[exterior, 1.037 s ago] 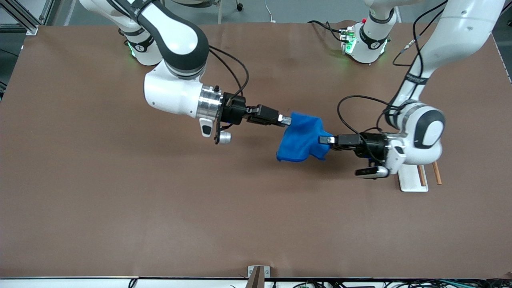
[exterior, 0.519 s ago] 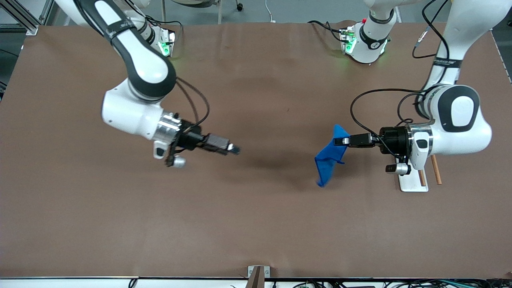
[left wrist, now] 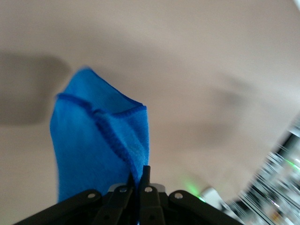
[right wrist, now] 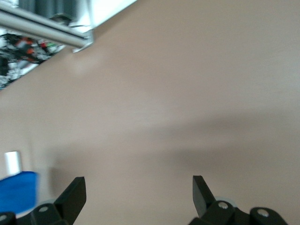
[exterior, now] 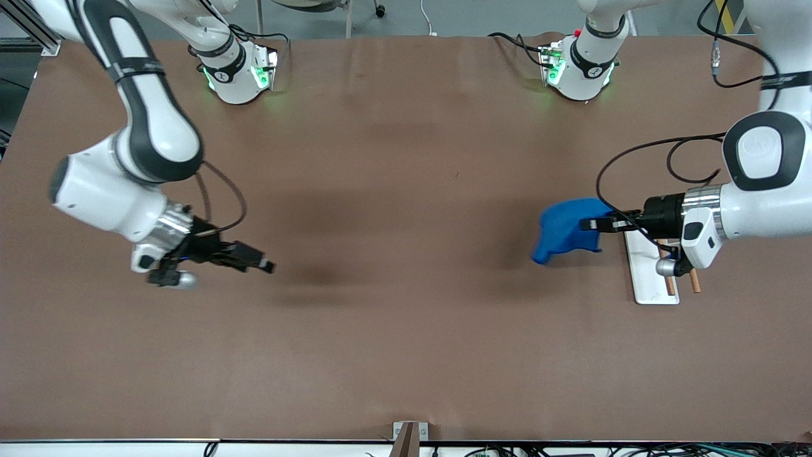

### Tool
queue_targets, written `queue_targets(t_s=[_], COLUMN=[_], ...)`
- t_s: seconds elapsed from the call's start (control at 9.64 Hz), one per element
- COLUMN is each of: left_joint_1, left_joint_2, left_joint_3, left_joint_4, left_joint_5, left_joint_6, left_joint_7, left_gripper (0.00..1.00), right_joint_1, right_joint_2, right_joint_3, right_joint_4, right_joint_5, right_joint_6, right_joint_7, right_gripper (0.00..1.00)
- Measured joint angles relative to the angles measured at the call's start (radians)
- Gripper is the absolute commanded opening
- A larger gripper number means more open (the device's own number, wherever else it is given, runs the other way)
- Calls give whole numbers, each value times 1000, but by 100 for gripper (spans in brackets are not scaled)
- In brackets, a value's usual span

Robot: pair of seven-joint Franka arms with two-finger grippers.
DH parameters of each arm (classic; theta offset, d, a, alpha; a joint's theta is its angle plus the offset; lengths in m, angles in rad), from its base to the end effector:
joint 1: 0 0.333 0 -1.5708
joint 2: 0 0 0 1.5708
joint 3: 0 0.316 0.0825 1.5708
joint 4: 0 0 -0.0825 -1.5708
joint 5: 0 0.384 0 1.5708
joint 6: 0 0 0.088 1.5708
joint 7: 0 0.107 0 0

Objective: Right arm passes towel to left arm to hang
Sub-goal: 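Carry the towel with the left gripper over the wooden dowel rack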

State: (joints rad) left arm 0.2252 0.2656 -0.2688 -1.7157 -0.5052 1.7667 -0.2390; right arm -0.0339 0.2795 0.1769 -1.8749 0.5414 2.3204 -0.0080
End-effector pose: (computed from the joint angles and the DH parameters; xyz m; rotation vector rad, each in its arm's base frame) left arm 0.6127 -0.0568 0.4338 2.5573 0.4533 -0.3746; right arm 0.6312 0.0935 0.3855 -2.6414 0.2674 -0.1718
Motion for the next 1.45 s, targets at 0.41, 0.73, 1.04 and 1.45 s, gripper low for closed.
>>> queue_targets(t_s=[0.41,0.73,1.04,1.45], left_joint_1=[0,59,133,183], left_joint_2=[-46,-34,-11,-3], left_joint_3=[1,9,10,10], left_joint_4=[-7,-25,-26,-11], left_joint_5=[305,375,485,573], left_joint_6=[-4,-2,15,52], left_joint_7=[-430,-472,-383,-195], left_gripper=[0,0,0,0], right_joint_1=[-2,-4,-36,-55], right_joint_2=[-84,-198,-259,-261], right_joint_3=[-168,-269,-286,-253], right_joint_4=[12,120,301,425], right_joint_5=[-353,-448,-453,-468], right_joint_6=[-168,-447,-743,-858], right_joint_7=[17,36,40,42], right_gripper=[100,100,100,100])
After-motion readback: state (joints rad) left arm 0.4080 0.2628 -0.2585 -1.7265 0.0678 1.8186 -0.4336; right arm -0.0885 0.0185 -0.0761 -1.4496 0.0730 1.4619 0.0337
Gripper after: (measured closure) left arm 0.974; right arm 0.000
